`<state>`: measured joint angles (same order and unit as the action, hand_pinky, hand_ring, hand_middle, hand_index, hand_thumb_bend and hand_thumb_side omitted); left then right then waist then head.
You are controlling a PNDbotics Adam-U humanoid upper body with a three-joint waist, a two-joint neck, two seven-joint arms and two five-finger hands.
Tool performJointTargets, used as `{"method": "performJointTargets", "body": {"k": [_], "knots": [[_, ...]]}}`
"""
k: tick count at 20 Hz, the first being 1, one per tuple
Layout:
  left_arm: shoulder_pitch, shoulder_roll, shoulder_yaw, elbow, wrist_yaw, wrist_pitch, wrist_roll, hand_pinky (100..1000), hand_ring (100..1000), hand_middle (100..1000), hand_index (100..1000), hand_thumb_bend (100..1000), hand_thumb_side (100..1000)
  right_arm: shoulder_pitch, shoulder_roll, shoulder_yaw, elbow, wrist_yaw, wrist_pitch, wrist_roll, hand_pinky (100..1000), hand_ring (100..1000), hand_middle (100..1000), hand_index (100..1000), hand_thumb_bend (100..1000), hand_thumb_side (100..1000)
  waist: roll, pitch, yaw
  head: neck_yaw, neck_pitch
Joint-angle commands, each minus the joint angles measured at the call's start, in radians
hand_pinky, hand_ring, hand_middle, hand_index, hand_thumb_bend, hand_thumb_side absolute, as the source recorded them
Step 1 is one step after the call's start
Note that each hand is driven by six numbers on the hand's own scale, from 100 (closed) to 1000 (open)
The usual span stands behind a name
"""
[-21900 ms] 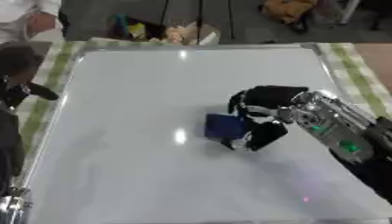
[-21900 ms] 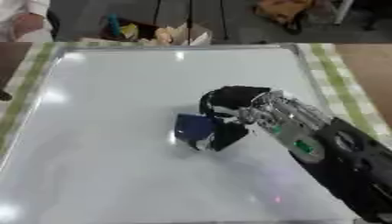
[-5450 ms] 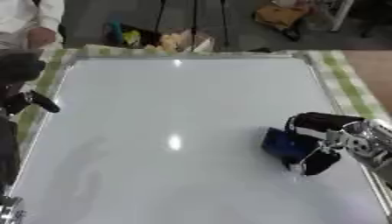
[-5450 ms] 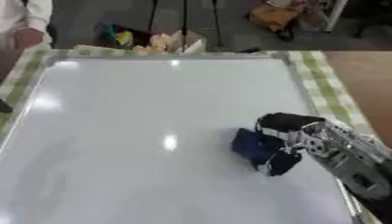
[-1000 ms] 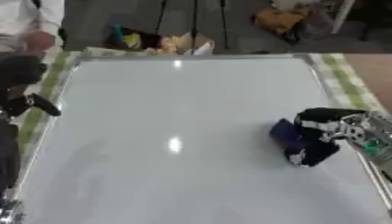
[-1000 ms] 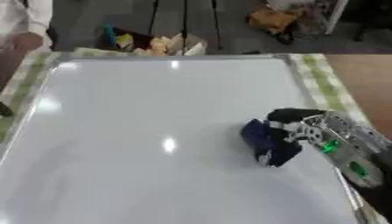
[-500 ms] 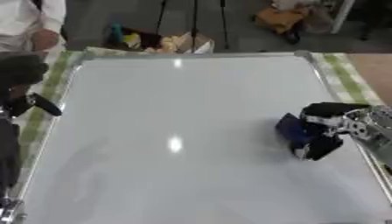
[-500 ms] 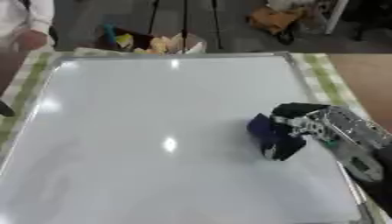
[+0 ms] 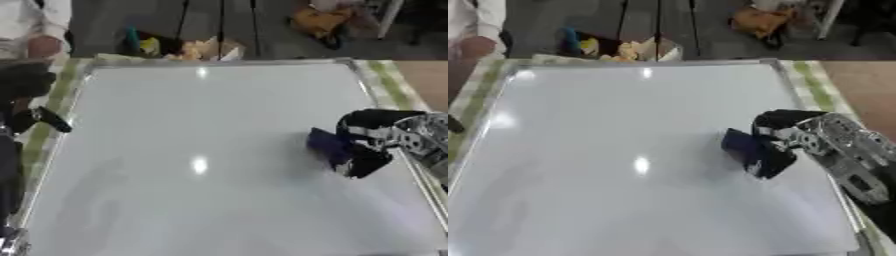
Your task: Wipe the whiteboard clean with a brush.
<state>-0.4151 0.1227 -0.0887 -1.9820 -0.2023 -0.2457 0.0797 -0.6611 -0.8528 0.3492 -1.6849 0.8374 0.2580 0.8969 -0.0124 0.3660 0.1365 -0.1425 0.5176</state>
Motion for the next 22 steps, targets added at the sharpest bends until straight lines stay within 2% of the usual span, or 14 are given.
{"method": "performJointTargets", "body": {"k": [1,4,7,9,12,13,14,22], "knots": [[-0.011,0.010,-0.008,-0.018,0.003,0.000,-0.006,421,797,750,690,100,964,-0.042,-0.030,0.025,0.008,0.006,-0.026,0.010,549,763,676,177,100,298,-0.003,-0.022,0.003,-0.005,0.005],[-0.009,0.010,-0.009,-0.018,0.004,0.000,-0.008,421,797,751,690,100,964,-0.090,-0.015,0.079,0.044,0.019,-0.067,0.010,541,755,646,177,100,302,-0.006,-0.025,0.004,-0.008,0.006],[-0.007,0.009,-0.009,-0.018,0.004,0.001,-0.009,421,797,751,689,100,965,-0.115,0.006,0.100,0.104,0.045,-0.100,0.010,530,745,603,179,100,320,-0.009,-0.026,0.004,-0.009,0.003],[-0.007,0.009,-0.008,-0.018,0.003,0.001,-0.008,421,797,751,689,100,965,-0.120,0.018,0.103,0.132,0.053,-0.113,0.010,514,724,542,179,100,329,-0.010,-0.025,0.004,-0.009,0.000],[-0.008,0.008,-0.007,-0.018,0.002,0.001,-0.007,421,798,751,689,100,967,-0.117,0.027,0.106,0.146,0.052,-0.126,0.010,476,657,389,183,100,363,-0.012,-0.023,0.003,-0.009,-0.002],[-0.008,0.008,-0.007,-0.018,0.002,0.002,-0.007,421,798,751,688,100,967,-0.114,0.029,0.106,0.146,0.050,-0.127,0.010,474,653,382,183,100,365,-0.012,-0.023,0.003,-0.009,-0.002],[-0.008,0.008,-0.007,-0.018,0.002,0.002,-0.007,421,798,751,688,100,967,-0.111,0.029,0.108,0.145,0.050,-0.129,0.010,453,625,337,185,100,376,-0.012,-0.022,0.003,-0.009,-0.003],[-0.009,0.008,-0.007,-0.018,0.000,0.001,-0.007,421,798,752,686,100,967,-0.079,0.032,0.110,0.171,0.049,-0.124,0.010,406,584,281,190,100,381,-0.009,-0.018,0.005,-0.008,-0.005]]}}
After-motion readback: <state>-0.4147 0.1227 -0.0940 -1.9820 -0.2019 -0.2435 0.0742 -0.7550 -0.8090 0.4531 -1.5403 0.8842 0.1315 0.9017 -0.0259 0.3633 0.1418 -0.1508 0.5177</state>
